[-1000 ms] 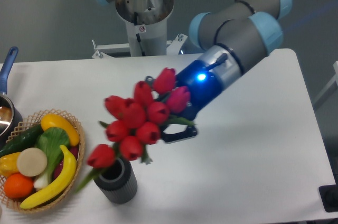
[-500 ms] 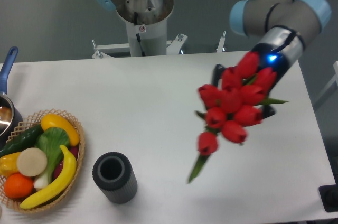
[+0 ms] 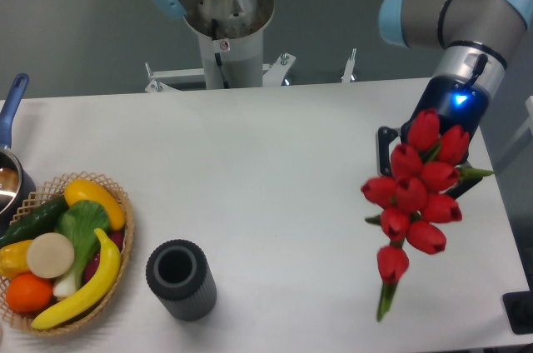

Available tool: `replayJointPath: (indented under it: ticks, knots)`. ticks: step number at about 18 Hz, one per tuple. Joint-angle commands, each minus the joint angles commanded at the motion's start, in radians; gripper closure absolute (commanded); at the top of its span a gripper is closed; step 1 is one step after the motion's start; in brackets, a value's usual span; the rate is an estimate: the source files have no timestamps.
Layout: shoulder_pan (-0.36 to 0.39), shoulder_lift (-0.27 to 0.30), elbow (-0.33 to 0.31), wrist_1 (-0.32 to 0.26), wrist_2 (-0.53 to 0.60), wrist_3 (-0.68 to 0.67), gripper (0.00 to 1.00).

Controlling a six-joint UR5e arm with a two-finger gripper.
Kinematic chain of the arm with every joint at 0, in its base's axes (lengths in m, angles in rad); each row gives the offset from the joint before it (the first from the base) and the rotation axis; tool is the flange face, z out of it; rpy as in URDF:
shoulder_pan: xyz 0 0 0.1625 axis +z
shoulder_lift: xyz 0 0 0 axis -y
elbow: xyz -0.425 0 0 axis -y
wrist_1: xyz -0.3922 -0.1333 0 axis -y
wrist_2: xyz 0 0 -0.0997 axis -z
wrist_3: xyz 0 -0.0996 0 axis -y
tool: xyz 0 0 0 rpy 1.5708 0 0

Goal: Pick up the flowers from the vase
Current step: 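Carry the tulip bunch away from the vase and hold it above the table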

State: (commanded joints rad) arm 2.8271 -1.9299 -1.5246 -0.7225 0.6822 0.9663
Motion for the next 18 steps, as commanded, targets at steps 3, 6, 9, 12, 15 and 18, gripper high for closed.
replayJointPath:
  ticks: [3,6,9,12,15,18]
  knots:
    - [-0.006,0.028,-0.04,0.0,0.147,0.052,0.99]
    - [-0.061,0.035,-0.08,-0.003,0.284,0.054,0.99]
    - [-0.092,0.046,-0.132,-0.009,0.428,0.06,0.96]
    - [-0.146,0.04,-0.131,-0.069,0.612,0.061,0.94]
    - [-0.17,0.034,-0.132,-0.13,0.721,0.123,0.92]
    - [-0.173,0.028,-0.114,-0.201,0.778,0.129,0.9]
